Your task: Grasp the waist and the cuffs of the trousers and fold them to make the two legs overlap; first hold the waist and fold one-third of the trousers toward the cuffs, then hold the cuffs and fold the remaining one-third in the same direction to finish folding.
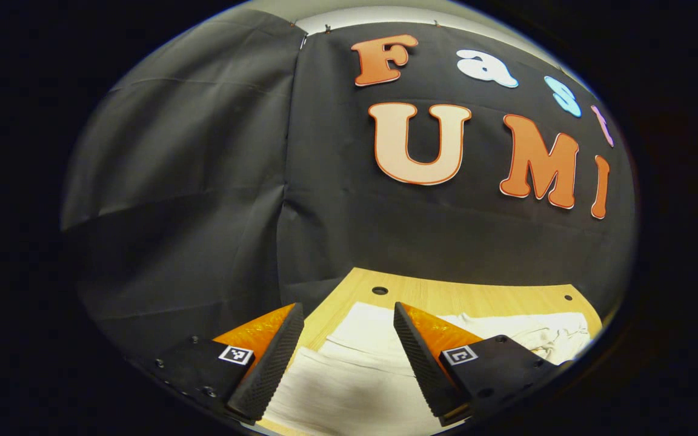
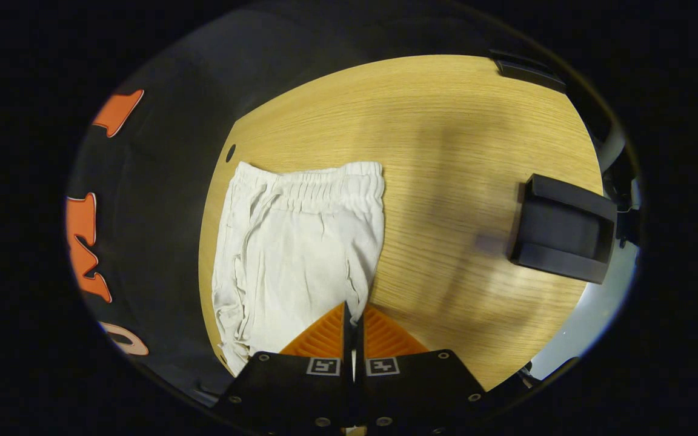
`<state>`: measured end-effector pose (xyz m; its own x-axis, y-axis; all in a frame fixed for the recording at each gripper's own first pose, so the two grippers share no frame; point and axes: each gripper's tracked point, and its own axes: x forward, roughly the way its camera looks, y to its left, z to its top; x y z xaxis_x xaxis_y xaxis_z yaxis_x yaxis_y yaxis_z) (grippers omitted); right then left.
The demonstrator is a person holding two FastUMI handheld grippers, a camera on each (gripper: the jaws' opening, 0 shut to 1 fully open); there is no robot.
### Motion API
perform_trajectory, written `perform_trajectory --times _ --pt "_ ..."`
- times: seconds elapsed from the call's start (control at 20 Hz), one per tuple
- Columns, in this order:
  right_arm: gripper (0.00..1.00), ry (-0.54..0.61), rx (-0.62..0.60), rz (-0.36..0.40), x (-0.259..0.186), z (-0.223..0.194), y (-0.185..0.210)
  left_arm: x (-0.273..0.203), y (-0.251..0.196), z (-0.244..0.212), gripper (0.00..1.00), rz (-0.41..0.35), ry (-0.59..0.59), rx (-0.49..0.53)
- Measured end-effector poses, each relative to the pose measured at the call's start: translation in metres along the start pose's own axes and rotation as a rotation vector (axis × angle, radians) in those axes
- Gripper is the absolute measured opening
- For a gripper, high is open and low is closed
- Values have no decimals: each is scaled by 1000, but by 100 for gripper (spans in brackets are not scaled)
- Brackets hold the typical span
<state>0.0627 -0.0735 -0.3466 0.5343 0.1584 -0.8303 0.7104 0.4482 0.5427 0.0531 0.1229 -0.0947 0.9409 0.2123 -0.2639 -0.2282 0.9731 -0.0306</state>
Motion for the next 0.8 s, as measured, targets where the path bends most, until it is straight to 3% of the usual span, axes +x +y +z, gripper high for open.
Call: perform_trajectory --times 0.15,0.35,0.65,0.75,0.8 --pt "1 19 -5 13 1 -1 2 -13 21 -16 98 15 48 -101" --pt "1 38 2 23 1 -1 1 -34 49 -70 97 70 192 -278" --pt "2 67 -30 15 1 -2 2 -43 57 -165 99 200 423 -768" --pt "1 74 -24 16 1 -2 2 -49 52 -182 95 229 495 -869" --pt "2 77 -22 18 1 -2 2 -53 49 -184 100 245 529 -902"
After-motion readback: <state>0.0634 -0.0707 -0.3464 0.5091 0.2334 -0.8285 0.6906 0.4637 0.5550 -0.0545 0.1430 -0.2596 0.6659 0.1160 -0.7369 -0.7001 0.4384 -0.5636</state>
